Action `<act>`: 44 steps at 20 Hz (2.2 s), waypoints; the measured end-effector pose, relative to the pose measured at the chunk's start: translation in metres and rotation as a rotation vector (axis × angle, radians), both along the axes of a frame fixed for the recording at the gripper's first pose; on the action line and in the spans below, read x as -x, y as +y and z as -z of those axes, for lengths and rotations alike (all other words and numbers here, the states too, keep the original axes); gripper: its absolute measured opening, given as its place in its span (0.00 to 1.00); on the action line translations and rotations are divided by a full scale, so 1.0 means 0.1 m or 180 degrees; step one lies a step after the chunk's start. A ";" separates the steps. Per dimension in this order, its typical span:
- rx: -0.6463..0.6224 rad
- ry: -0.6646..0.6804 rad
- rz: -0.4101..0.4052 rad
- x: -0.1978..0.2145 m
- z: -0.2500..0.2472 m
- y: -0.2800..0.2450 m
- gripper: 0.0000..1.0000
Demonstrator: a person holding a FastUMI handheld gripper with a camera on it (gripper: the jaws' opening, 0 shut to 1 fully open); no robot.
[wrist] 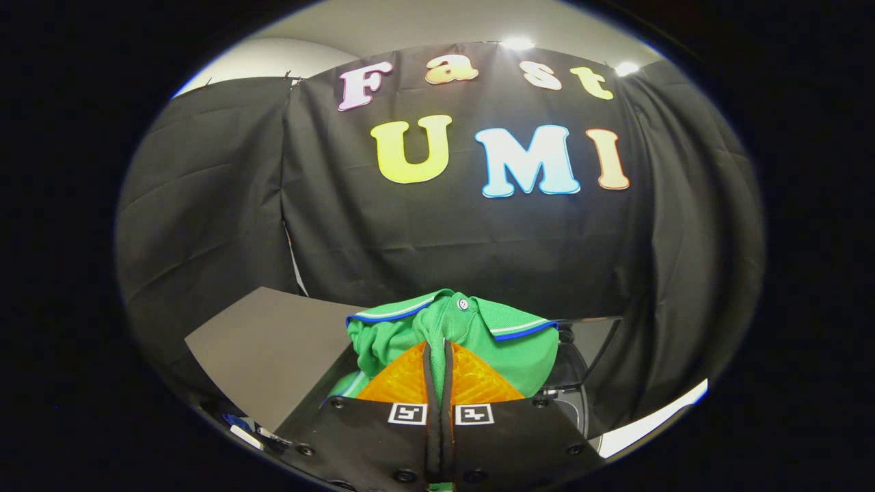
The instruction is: Put the clothes into the washing machine and then close the washing machine lid.
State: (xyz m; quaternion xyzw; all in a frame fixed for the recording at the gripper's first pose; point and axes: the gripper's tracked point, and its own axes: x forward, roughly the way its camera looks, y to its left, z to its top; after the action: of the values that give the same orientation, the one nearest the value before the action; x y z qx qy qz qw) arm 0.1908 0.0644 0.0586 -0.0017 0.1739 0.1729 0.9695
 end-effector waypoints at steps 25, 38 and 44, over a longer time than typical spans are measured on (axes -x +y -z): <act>0.0165 0.0745 0.0370 -0.37 1.73 -0.74 0.02; 0.0125 0.0705 0.0348 -0.28 1.74 -0.64 0.98; 0.0050 0.0253 0.0309 -0.38 1.23 -0.53 0.98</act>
State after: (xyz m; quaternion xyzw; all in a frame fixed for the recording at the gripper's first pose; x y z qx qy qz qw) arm 0.2289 0.0111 -0.0640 0.0060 0.2135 0.1242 0.9690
